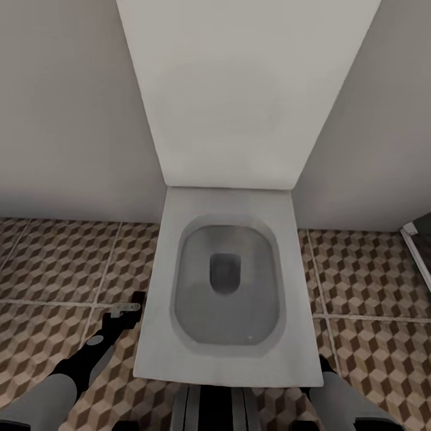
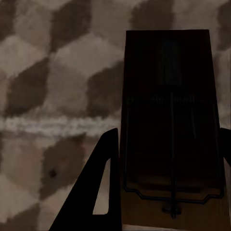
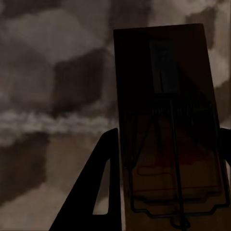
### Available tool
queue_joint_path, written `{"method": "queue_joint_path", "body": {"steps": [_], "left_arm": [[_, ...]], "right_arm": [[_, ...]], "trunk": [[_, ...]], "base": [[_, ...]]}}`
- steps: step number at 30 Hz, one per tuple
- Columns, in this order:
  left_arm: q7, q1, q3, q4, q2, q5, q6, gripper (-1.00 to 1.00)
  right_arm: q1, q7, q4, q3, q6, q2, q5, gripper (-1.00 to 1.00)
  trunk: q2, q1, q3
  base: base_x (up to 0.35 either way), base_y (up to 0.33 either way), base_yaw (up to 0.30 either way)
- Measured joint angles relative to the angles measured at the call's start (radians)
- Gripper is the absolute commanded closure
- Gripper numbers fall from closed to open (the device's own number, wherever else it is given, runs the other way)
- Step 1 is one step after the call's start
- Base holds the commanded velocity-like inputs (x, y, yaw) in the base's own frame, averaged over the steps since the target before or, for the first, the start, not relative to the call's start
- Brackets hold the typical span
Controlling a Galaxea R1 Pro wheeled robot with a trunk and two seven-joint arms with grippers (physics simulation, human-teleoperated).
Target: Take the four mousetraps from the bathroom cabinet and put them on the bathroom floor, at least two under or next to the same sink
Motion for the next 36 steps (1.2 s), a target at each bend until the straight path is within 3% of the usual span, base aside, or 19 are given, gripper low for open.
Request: {"method": "queue_joint_path", "body": {"steps": [6,14,36], "left_arm": [[0.000,0.000,-0.001,0.000,0.001,-0.001,-0.002,1.00],[0.000,0.000,-0.001,0.000,0.001,-0.003,-0.002,1.00],[-0.002,0.000,-0.009,0.010,0.001,0.003,0.004,1.00]], "right_arm": [[0.000,0.018,0.012,0.003,-0.005,-0.014,0.000,1.00],[0.000,0.091,0.017,0.003,-0.009,-0.071,-0.004,1.00],[0.000,0.105,0.020,-0.009,-0.010,-0.108,-0.018,1.00]], "trunk": [[0.000,0.000,0.000],[0.000,0.000,0.000],[0.000,0.000,0.000]], "base": [[0.033,0.000,0.000],[0.004,0.000,0.000],[0.000,0.000,0.000]]}}
